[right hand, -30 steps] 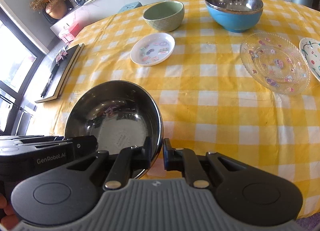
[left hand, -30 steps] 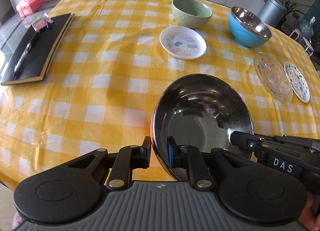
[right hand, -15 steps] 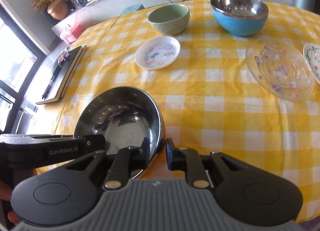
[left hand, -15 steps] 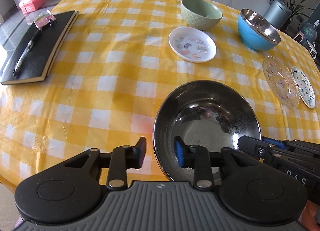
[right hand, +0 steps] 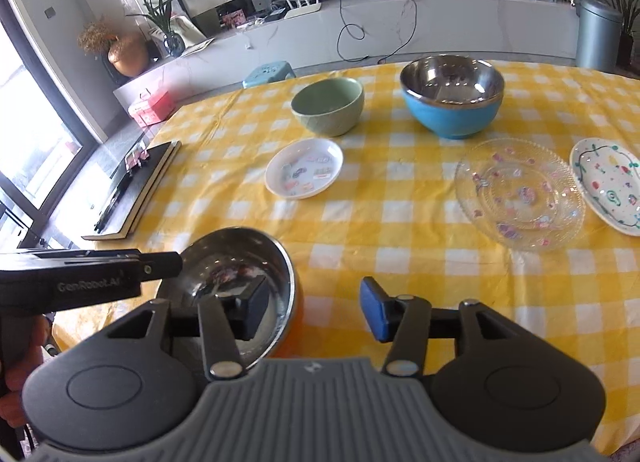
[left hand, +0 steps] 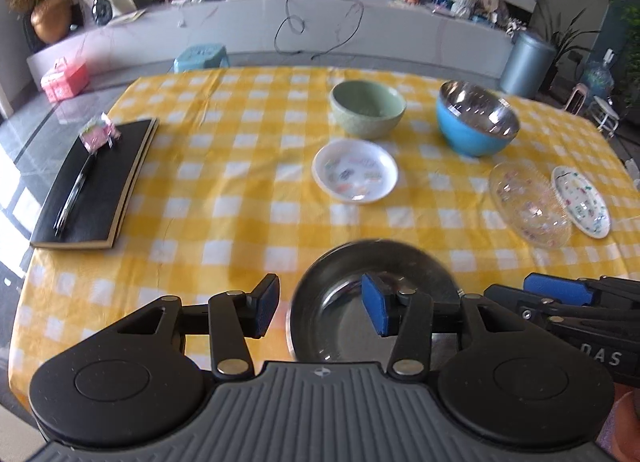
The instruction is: Organize plates and bowls
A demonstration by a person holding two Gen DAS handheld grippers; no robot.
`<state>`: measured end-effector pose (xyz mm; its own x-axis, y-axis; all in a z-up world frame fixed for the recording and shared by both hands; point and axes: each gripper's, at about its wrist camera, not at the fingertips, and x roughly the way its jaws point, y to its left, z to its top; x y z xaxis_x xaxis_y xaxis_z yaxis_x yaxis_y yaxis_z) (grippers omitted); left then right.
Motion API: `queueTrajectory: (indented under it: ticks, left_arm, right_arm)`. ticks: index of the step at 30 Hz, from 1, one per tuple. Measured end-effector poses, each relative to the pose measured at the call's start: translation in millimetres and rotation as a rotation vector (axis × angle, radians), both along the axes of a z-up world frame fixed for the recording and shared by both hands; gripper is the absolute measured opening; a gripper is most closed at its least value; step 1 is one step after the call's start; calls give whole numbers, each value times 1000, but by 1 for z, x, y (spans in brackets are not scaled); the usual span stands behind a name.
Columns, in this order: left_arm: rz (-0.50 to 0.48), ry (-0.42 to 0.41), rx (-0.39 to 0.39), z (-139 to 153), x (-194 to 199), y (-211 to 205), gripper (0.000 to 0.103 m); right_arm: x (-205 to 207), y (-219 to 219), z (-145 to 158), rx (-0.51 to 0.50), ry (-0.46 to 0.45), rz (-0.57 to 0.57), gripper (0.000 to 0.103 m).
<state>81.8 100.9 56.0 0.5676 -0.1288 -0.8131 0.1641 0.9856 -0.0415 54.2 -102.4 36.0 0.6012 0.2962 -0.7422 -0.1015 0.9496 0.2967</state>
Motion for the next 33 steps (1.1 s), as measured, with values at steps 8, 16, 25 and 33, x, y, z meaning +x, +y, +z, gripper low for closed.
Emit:
queueTrajectory:
  ticks: [8,16,25,33]
  left_arm:
    - [-62,-26,-36,5,12,-39,55]
    - [-116,-16,-46,0,33,-81,55]
    - [-151,0,-48,-7,68,-119,55]
    - [-137,-17,-104,-8,108,-141,55]
  right_arm:
    - [4,-36,0,-41,-18,-51,53]
    - [26,-73,-2,-75,-35,-106,53]
    - [67,-106,-5,-101,-56,-148,54]
    - [114,-131,-8,-71,-49,-187,54]
